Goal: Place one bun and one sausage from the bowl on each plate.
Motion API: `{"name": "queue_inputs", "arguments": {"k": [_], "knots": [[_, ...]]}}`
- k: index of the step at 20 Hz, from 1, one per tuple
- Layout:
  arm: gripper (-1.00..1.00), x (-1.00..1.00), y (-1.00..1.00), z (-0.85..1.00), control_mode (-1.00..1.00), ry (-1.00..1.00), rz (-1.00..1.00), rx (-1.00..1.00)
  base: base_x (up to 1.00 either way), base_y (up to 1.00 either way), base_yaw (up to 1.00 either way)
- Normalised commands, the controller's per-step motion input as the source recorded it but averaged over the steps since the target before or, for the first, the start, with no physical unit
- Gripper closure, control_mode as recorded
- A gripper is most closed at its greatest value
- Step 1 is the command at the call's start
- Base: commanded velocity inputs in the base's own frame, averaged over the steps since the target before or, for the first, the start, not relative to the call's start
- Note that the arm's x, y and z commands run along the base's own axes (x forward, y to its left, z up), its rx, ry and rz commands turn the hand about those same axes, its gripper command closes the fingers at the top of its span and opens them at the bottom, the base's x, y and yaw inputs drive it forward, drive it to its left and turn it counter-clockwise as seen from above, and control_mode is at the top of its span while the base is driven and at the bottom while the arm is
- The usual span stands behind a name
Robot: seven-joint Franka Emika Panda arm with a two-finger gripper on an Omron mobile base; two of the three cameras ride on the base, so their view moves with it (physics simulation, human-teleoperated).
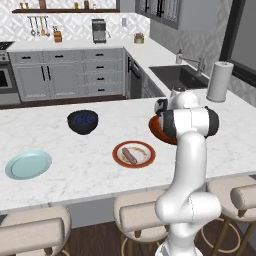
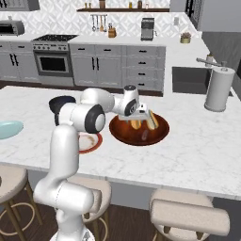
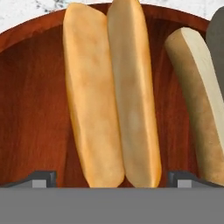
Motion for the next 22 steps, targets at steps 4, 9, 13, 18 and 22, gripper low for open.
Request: {"name": "queue_inputs", "arguments": {"k": [4,9,13,18,22], "knots": [[-1.00,0.00,0.00,-0.09,-1.00,0.00,0.00,0.00,0.00,0.00,0.00],[-1.00,0.00,0.00,-0.19,-1.00,0.00,0.00,0.00,0.00,0.00,0.00],[-1.00,0.00,-0.03,-0.13,-1.00,-0.05,0.00,0.00,0.00,0.00,0.00],[-1.00,0.00,-0.01,-0.03,-1.00,-0.01,0.00,0.00,0.00,0.00,0.00],[1.00,0.00,0.00,-0.05,-1.00,-0.01,0.00,0.00,0.00,0.00,0.00]]}}
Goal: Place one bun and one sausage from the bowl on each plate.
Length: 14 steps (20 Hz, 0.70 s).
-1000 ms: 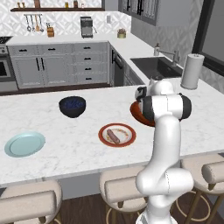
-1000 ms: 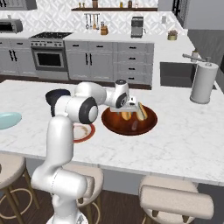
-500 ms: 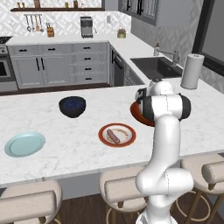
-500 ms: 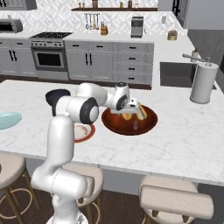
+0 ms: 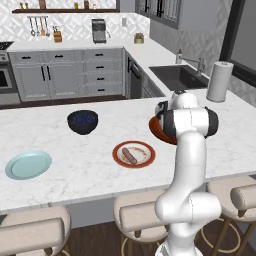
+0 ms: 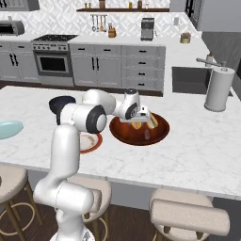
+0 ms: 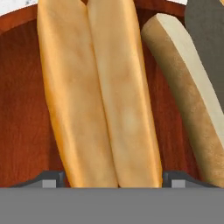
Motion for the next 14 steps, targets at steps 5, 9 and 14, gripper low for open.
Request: {"name": "queue_inputs", "arguments": {"k": [5,9,14], "knots": [[1.00,0.00,0.00,-0.01,-1.00,0.00,0.00,0.00,0.00,0.00,0.00],[1.00,-0.06,0.05,0.08,-1.00,0.00,0.00,0.00,0.00,0.00,0.00],[1.00,-0.52,0.41,0.66,-1.00,0.03,0.00,0.00,0.00,0.00,0.00]]}}
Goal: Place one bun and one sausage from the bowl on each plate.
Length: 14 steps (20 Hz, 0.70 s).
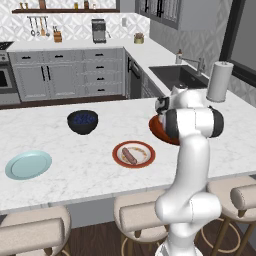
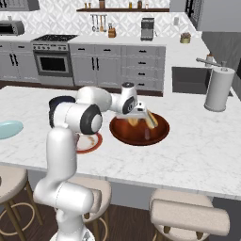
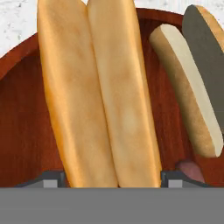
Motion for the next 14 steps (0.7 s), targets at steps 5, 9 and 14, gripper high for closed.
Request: {"name": "queue_inputs", "arguments": {"k": [5,9,14], "knots": [[1.00,-1.00,0.70,0.54,-1.00,0.00,0.00,0.01,0.00,0.00,0.00],[1.00,-1.00,1.00,0.73,-1.00,0.12,0.06,0.00,0.00,0.00,0.00],[1.00,-1.00,1.00,0.52,-1.00,0.09,0.03,0.00,0.00,0.00,0.00]]}}
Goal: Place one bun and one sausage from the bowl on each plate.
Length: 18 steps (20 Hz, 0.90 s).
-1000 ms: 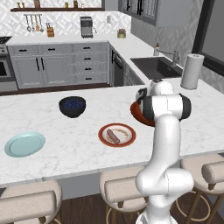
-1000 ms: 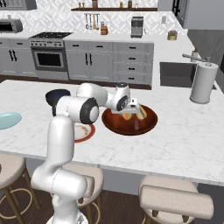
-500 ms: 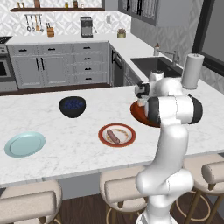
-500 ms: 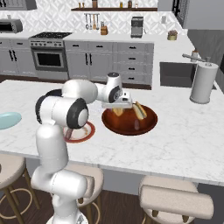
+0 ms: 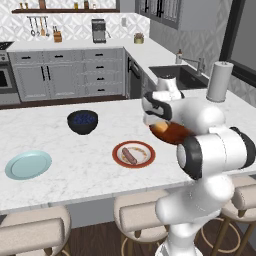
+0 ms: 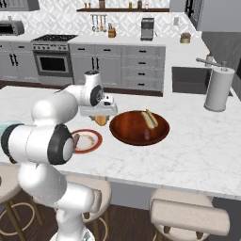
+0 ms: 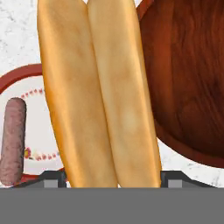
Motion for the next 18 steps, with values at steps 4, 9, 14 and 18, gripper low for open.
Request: {"name": "queue_inputs", "arguments": {"k": [4,9,14,18], "knots": [[1.00,-1.00,0.92,0.21,-1.00,0.04,0.01,0.00,0.00,0.00,0.00],[1.00,-0.56,0.20,-0.16,-1.00,0.00,0.00,0.03,0.00,0.00,0.00],[1.00,0.32,0.04,-0.29,-1.00,-0.07,-0.03,0.08,0.00,0.00,0.00],[1.00,0.16,0.52,-0.66,-1.00,-0.11,-0.04,0.00,0.00,0.00,0.00]]}}
